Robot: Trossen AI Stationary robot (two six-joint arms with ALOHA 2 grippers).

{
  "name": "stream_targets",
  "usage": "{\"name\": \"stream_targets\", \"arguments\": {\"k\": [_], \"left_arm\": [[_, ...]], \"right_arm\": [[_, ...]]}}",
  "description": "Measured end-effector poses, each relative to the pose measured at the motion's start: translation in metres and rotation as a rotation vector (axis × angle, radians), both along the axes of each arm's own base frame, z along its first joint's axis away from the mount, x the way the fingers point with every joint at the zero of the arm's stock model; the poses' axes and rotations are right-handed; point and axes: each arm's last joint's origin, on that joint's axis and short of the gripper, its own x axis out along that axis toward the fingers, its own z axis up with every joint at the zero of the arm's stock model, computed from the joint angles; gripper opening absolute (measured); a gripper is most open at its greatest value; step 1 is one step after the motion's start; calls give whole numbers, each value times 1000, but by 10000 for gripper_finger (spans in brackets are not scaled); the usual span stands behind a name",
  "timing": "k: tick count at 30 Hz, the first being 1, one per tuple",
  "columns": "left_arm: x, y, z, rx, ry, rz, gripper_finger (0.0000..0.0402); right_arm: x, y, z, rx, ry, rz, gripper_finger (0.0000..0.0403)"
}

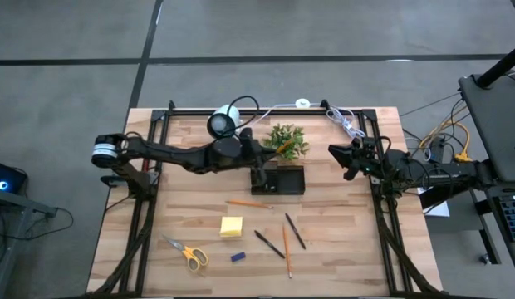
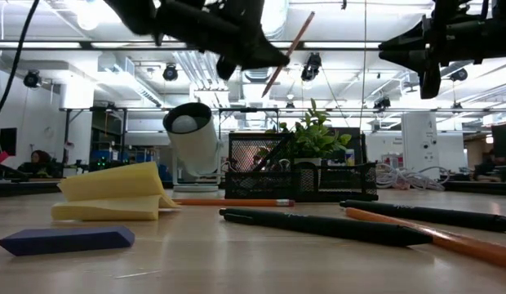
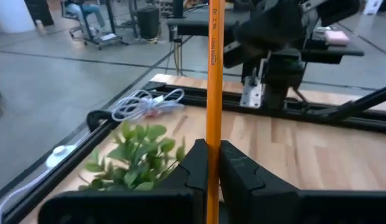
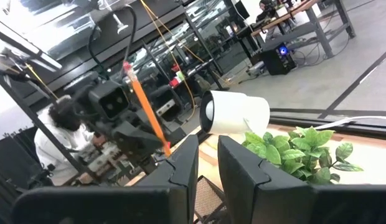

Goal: Pick and place office supplies into organizer
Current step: Put the middle orange pencil into the black desk organizer

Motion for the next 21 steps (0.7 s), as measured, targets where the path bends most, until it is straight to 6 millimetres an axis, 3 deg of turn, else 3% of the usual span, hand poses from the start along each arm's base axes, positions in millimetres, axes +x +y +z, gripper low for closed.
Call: {"name": "stream_targets", "arguments": {"k": [11, 21], "left_arm": [[-9, 4, -37, 45, 34, 3, 4], [-14, 11, -41, 43, -19, 27, 4]], "right_arm": [[2, 0, -3, 0, 27, 0, 52], [2, 0, -5, 1, 48, 0, 52]]}}
